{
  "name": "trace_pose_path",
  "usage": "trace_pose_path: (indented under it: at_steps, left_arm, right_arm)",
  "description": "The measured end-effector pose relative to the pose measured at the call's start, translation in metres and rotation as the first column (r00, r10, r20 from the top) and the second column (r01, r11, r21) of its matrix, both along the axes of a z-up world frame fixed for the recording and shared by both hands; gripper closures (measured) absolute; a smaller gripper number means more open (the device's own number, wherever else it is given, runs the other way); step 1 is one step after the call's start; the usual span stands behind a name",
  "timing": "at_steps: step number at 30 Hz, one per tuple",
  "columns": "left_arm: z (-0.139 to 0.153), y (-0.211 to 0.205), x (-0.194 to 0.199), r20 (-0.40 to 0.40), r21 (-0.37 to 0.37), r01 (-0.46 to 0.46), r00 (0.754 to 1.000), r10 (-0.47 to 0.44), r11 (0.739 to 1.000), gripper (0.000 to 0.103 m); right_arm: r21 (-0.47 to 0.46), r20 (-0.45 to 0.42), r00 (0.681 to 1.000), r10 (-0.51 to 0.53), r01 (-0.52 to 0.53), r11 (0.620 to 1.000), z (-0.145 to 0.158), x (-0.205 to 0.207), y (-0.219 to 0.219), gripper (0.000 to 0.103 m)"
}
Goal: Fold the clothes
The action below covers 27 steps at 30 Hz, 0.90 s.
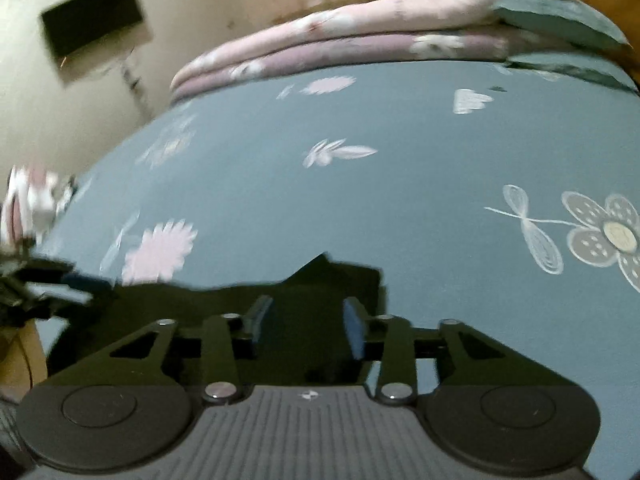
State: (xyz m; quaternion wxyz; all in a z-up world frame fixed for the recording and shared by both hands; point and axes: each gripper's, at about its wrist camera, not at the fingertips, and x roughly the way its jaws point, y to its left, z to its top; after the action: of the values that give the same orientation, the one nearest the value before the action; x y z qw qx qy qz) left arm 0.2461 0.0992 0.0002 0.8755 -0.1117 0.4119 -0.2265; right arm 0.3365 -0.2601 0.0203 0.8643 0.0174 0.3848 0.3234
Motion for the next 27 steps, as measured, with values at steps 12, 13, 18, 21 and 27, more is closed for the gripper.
trace_pose_path:
  at_steps: [12, 13, 18, 21, 27]
  left_arm:
    - [-0.033, 0.04, -0.03, -0.136, 0.052, -0.179, 0.973, 0.184, 0.983, 0.083]
    - [-0.032, 0.037, -0.029, -0.133, 0.067, -0.173, 0.975, 0.18, 0.983, 0.083]
    - [-0.029, 0.033, -0.028, -0.119, 0.085, -0.167, 0.977, 0.176, 0.982, 0.083]
    - [-0.028, 0.034, -0.032, -0.113, 0.098, -0.156, 0.979, 0.167, 0.983, 0.083]
    - [-0.028, 0.028, -0.026, -0.126, 0.096, -0.141, 0.98, 0.153, 0.985, 0.07]
  right_arm:
    - [-0.026, -0.005, 1.0, 0.021, -0.021, 0.999, -0.043, 0.038, 0.053, 0.051]
    - [-0.035, 0.0, 1.0, 0.024, -0.024, 0.999, -0.046, 0.043, 0.059, 0.051]
    - [-0.033, 0.017, 1.0, -0.01, 0.01, 0.999, -0.037, 0.053, 0.062, 0.051]
    - [-0.033, 0.049, 0.999, -0.02, 0.021, 0.999, -0.013, 0.031, 0.044, 0.04]
    - [-0.061, -0.013, 0.999, -0.029, 0.028, 0.998, -0.03, 0.017, 0.034, 0.037]
